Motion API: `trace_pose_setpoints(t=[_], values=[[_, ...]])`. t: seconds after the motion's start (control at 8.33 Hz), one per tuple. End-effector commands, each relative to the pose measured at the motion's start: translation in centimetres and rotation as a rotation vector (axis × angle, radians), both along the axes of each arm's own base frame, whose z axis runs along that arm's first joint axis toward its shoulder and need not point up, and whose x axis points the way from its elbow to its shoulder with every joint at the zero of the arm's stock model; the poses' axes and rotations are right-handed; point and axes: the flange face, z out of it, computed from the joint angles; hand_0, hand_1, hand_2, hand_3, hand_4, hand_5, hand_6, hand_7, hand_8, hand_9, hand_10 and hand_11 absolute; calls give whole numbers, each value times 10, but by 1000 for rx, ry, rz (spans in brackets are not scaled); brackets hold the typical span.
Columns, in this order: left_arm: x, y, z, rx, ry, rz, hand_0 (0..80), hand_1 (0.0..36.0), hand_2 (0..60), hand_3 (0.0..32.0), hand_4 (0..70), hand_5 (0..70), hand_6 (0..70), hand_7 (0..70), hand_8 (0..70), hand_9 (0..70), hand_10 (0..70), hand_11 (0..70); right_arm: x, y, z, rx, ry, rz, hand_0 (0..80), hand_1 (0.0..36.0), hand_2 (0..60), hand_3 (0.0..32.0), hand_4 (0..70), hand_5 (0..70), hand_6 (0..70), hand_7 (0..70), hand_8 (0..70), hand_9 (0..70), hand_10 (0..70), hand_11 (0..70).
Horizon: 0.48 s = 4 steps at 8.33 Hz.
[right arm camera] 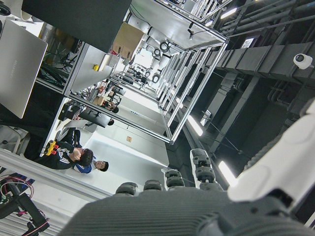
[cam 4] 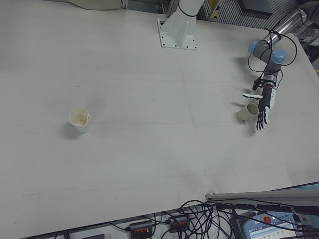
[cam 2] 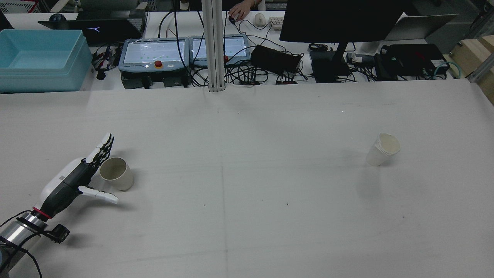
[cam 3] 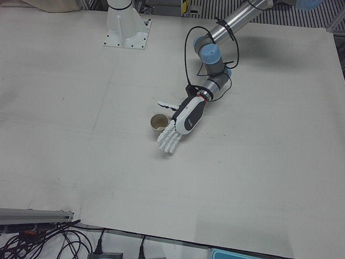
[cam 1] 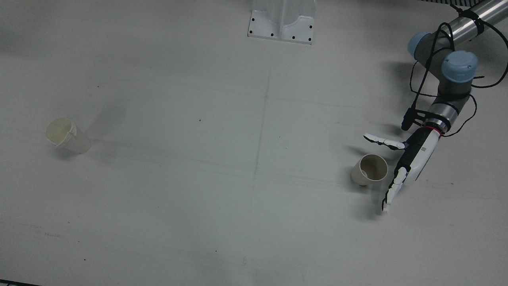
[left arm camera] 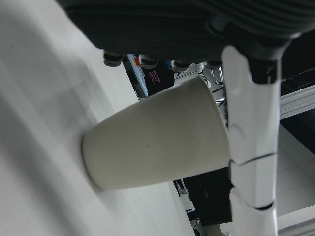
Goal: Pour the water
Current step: 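Close the left hand's fingers around the white paper cup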
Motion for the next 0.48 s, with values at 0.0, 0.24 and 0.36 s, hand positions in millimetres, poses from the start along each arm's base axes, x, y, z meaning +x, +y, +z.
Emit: trace_pose_setpoints(t=[0.0,0.24,0.36], values=[[16,-6,-15,-2,-1,6,597,253,18,138,0,0,0,5,0,0,3,34,1,0,0,-1,0,2,307,50,65,0,0,125,29,74,0,0,0,6],[20,-8,-10,-9,-6,4,602,257,24,140,0,0,0,6,0,0,4,37,0,0,0,-1,0,0,307,50,64,0,0,121,30,75,0,1,0,6],[25,-12,-5,-12,-6,3,604,260,24,138,0,0,0,5,0,0,5,37,0,-1,-1,1,0,0,307,50,65,0,0,122,30,75,0,1,0,7]])
